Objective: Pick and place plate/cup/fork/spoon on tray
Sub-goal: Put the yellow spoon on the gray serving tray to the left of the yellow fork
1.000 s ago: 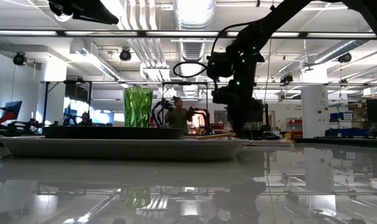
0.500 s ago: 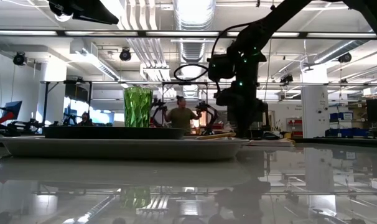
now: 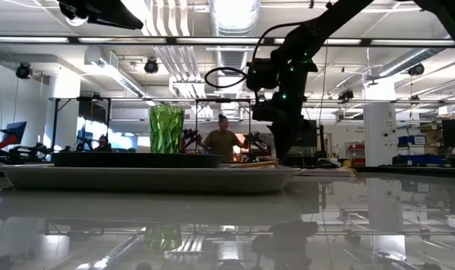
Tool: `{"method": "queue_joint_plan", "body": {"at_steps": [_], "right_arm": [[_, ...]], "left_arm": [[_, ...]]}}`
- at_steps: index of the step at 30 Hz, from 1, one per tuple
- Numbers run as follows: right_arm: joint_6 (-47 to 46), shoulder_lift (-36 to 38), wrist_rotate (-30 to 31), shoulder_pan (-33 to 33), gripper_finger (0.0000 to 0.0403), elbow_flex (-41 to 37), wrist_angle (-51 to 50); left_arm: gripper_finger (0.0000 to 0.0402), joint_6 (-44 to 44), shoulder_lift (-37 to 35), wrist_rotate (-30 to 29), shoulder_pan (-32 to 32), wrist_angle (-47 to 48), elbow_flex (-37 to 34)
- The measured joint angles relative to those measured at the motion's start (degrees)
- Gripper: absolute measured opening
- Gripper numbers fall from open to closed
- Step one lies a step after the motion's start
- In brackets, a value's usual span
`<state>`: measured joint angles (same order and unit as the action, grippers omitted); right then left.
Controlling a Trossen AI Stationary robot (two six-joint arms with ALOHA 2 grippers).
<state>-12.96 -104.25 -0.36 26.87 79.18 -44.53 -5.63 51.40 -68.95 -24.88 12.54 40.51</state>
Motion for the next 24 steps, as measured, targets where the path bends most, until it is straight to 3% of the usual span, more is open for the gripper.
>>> {"method": "queue_joint_plan", "body": {"at_steps": [24], "right_arm": [[-2.7,-0.1,0.5,-0.5,0.0009,-3.1,4.5]], "left_arm": [[0.0142,0.0,0.0,0.4,0.0,0.0,0.0]]}}
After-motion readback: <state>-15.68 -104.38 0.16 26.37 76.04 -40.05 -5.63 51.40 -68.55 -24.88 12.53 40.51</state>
